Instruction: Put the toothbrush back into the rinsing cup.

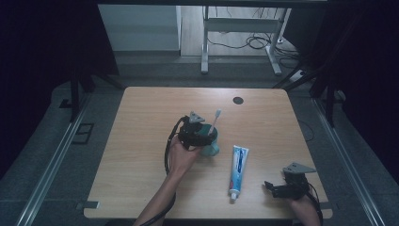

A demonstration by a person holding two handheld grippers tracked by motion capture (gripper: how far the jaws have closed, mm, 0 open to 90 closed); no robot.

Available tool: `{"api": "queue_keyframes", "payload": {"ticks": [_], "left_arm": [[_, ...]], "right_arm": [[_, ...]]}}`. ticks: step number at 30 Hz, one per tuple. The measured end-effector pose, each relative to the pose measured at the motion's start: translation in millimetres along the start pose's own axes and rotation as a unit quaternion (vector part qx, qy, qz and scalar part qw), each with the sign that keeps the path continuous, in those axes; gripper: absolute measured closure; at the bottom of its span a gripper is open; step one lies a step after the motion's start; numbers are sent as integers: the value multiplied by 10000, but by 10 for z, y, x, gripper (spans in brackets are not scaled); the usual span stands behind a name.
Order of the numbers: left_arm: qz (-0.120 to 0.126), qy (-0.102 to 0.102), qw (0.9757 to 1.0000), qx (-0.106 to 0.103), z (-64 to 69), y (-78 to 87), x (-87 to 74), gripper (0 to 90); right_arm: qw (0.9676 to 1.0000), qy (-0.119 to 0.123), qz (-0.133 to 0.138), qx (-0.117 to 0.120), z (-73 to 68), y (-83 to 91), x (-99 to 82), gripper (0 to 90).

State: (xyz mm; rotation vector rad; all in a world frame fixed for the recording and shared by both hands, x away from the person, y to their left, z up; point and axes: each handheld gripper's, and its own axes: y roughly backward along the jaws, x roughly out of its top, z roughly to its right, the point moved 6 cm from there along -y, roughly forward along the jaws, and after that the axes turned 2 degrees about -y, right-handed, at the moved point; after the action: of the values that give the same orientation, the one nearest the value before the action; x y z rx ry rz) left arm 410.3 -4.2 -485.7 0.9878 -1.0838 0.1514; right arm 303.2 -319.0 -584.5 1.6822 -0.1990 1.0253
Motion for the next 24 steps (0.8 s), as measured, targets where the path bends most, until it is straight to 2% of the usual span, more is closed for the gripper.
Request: {"api": "queue_keyframes", "payload": {"ticks": [3,10,14,20,21,22,24], "left_arm": [[-8,25,10000,-37,-3,43,3,300],[33,-69,9998,-194,4,155,-12,271],[5,-92,9996,-278,15,213,-27,212],[-108,-276,9994,-200,47,280,-65,122],[-121,-280,9993,-201,53,286,-71,68],[-142,-283,9993,-194,61,288,-78,68],[-185,-406,9989,-119,73,290,-92,0]], "right_arm": [[10000,0,0,1,0,0,0,19],[10000,1,1,0,0,0,0,19],[10000,1,0,-1,0,0,0,19],[10000,2,1,0,0,0,0,19],[10000,2,0,-1,0,0,0,19],[10000,2,0,-1,0,0,0,19],[10000,0,0,-1,0,0,0,19]]}}
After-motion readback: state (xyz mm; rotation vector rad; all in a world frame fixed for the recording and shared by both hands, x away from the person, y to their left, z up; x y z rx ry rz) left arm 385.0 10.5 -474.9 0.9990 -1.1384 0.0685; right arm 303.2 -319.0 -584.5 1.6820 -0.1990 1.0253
